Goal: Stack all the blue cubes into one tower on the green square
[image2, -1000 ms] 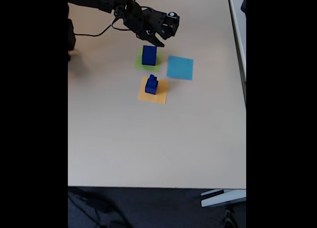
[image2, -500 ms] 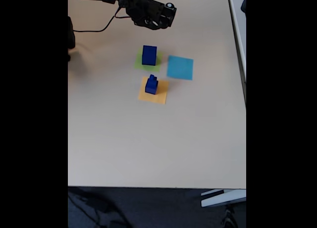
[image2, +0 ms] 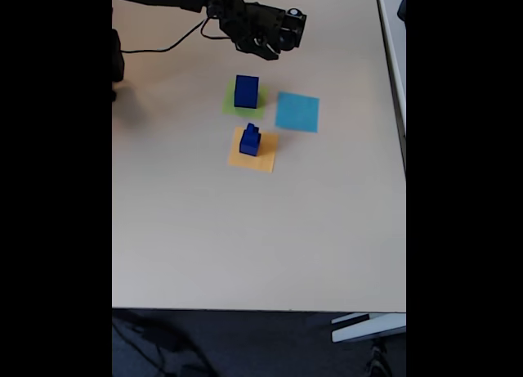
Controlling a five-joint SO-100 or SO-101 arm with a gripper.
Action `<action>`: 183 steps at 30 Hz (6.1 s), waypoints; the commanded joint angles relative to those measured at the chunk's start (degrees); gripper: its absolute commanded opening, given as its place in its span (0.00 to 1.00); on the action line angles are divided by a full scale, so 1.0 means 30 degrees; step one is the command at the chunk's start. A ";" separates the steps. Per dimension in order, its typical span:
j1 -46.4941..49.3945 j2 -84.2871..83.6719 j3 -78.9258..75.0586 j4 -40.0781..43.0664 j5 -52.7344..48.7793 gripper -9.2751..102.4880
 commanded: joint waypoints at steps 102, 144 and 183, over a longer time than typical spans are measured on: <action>0.7295 0.3691 0.4834 -0.1611 -0.9082 0.32; 0.7734 0.3281 0.5156 -0.1436 -0.9434 0.24; 0.8262 0.2988 0.4951 -0.1260 -0.9697 0.17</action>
